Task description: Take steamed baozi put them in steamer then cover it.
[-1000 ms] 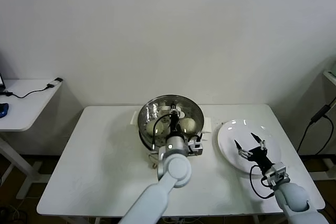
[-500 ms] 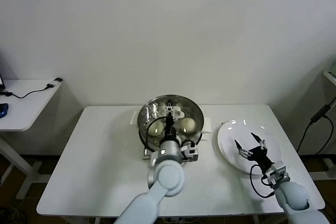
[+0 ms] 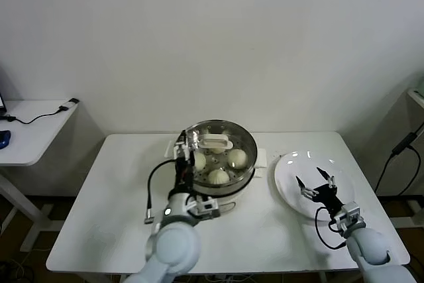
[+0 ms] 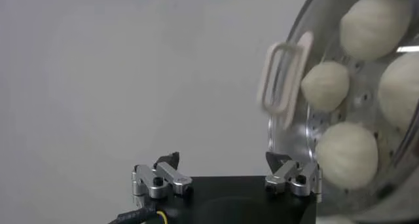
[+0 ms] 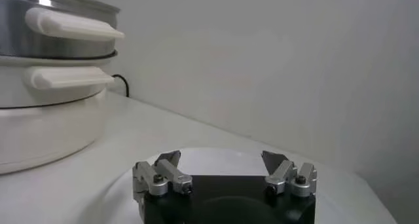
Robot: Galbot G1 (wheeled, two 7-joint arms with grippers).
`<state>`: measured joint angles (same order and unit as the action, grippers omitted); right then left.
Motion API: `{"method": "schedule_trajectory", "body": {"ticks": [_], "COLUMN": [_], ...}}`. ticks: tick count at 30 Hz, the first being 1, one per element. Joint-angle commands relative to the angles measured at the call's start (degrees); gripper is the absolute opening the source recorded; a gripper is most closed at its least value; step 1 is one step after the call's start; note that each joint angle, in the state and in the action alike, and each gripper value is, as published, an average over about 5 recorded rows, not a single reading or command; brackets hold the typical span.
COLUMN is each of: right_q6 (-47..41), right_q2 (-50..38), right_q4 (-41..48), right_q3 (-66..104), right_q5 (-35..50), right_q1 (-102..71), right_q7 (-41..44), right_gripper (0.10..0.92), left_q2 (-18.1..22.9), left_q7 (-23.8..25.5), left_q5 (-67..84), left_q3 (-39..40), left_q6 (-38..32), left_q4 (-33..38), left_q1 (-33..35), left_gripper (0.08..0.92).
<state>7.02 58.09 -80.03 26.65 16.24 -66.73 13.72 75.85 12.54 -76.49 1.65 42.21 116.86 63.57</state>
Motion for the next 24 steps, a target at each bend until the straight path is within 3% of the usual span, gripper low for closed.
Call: {"method": "schedule_trajectory", "body": {"ticks": [1, 6, 11, 16, 24], "right_q6": [-2.3, -2.3, -2.1, -1.8, -0.2], "right_q2": [1.8, 2.8, 3.8, 4.2, 5.1], "right_q4": [-3.0, -4.7, -5.8, -7.6, -9.6], "right_q3": [2.6, 3.7, 4.8, 5.4, 7.1], "right_q5": [1.2, -0.7, -1.6, -2.2, -1.5], "right_q1": [-1.1, -2.5, -3.2, -4.6, -7.6], "right_q7": [-1.0, -1.1, -1.1, -0.9, -0.4], "right_gripper": [0.823, 0.823, 0.823, 0.823, 0.823], "left_q2": [-1.9, 1.0, 4.3, 7.8, 8.7], "left_q7": [-21.1, -18.6, -16.8, -14.1, -12.0], "left_q5": [36.5, 54.2, 72.7, 81.6, 83.8], "left_q3": [-25.7, -38.8, -46.2, -48.5, -48.5], "left_q6": [-24.2, -32.3, -39.3, -43.6, -46.9], "left_q4": [10.6, 10.6, 8.1, 4.1, 2.5], "left_q1": [20.9, 28.3, 30.1, 31.0, 33.3], "left_gripper": [0.823, 0.823, 0.823, 0.823, 0.823]}}
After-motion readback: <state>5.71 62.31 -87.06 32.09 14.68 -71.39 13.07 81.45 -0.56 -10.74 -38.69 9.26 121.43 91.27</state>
